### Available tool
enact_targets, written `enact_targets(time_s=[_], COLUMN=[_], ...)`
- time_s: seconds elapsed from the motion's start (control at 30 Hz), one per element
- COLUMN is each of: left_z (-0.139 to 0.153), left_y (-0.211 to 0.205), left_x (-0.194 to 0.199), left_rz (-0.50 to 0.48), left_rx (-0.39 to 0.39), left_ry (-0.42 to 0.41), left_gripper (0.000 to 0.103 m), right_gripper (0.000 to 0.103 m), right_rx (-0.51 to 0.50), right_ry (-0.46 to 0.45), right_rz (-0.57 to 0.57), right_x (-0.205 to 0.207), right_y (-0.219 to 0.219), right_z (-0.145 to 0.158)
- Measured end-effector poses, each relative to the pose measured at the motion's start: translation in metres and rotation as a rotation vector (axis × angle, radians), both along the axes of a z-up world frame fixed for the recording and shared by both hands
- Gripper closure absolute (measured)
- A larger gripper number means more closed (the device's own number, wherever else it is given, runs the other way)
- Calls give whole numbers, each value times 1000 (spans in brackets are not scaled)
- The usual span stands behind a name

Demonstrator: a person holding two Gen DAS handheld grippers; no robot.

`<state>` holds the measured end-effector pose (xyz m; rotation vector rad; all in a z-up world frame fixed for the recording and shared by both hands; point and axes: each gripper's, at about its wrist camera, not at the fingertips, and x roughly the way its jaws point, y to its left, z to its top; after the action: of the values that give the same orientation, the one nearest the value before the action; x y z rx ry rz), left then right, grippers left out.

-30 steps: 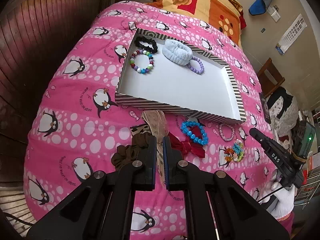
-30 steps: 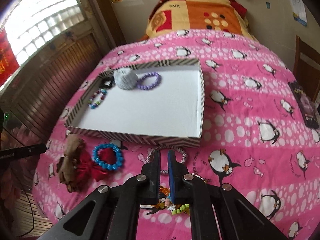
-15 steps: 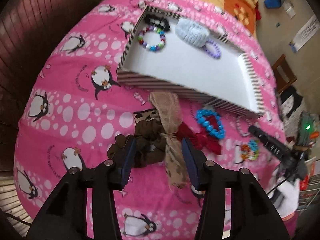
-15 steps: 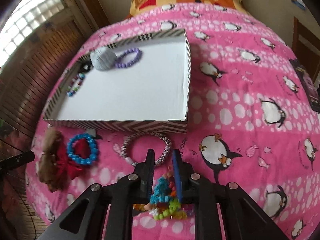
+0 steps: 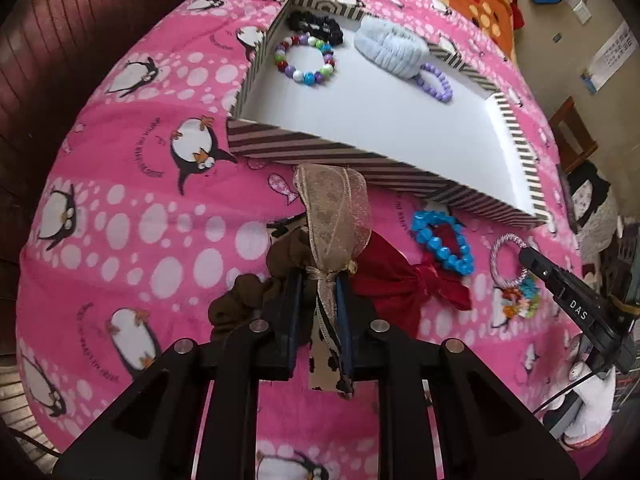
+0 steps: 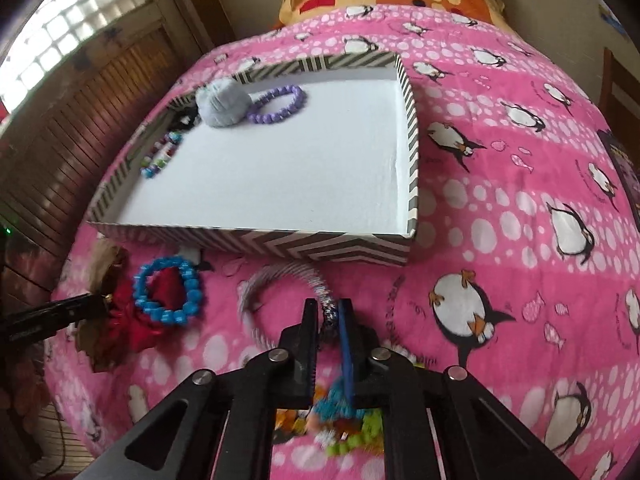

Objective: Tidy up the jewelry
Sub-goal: 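Carry both items into the white tray and open both tools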

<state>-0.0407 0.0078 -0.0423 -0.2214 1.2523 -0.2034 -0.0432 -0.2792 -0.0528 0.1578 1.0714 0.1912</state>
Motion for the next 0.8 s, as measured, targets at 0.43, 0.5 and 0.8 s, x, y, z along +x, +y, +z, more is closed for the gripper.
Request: enact_targets(time_s=[0.43, 0.5, 0.8], left_z=[90, 98, 116], left_y=[9, 8, 1], left_x=[-13, -10, 7], left_rz=[-13, -21, -39], left_rx=[-83, -97, -103], left_ry=[-163, -180, -225], left_gripper=[89, 89, 89], right_gripper=[96, 96, 96], right_rx=[86, 84, 71], right_ry=[-158, -166, -199], right_rz=[-5, -3, 13], right_x=[-29, -29, -18], right_y=[-9, -7, 2], right_z=[73, 78, 94])
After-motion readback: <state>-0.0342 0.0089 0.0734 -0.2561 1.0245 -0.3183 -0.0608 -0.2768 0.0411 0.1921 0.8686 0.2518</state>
